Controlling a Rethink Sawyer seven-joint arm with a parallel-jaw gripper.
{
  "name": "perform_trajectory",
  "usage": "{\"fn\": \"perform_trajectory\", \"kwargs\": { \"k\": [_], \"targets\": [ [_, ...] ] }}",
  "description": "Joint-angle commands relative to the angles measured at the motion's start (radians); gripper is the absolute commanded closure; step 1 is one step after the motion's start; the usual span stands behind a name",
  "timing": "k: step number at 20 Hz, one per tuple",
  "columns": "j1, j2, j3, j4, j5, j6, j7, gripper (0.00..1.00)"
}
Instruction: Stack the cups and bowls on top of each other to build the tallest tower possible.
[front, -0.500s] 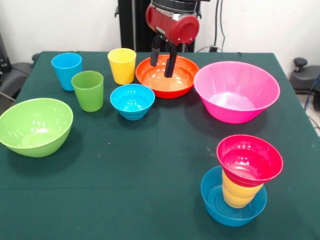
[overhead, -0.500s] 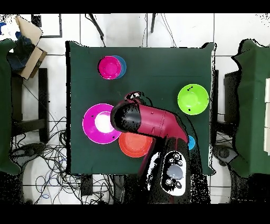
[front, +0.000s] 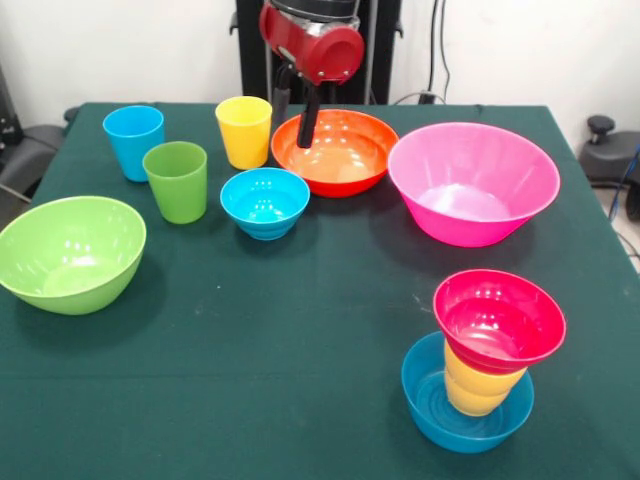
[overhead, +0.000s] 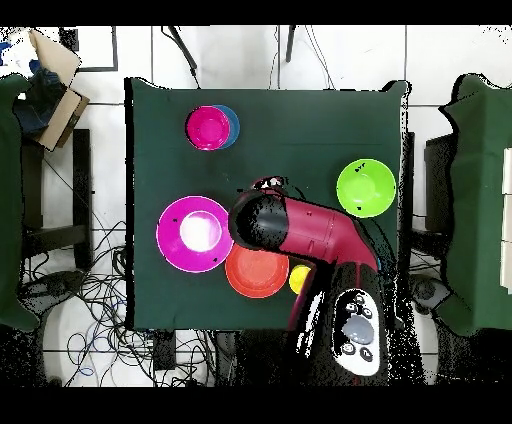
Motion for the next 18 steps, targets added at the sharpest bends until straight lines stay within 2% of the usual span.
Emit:
{"fn": "perform_trajectory", "kwargs": {
  "k": [1, 8, 18],
  "targets": [
    [-0.013, 0.068, 0.116, -0.008, -0.059, 0.085, -0.093, 0.00],
    [-0.042, 0.067, 0.159, 0.032, -0.027, 0.058, -0.073, 0.00],
    [-0.041, 0.138, 0.183, 0.057, 0.011, -0.022, 0.031, 0.00]
  ]
}}
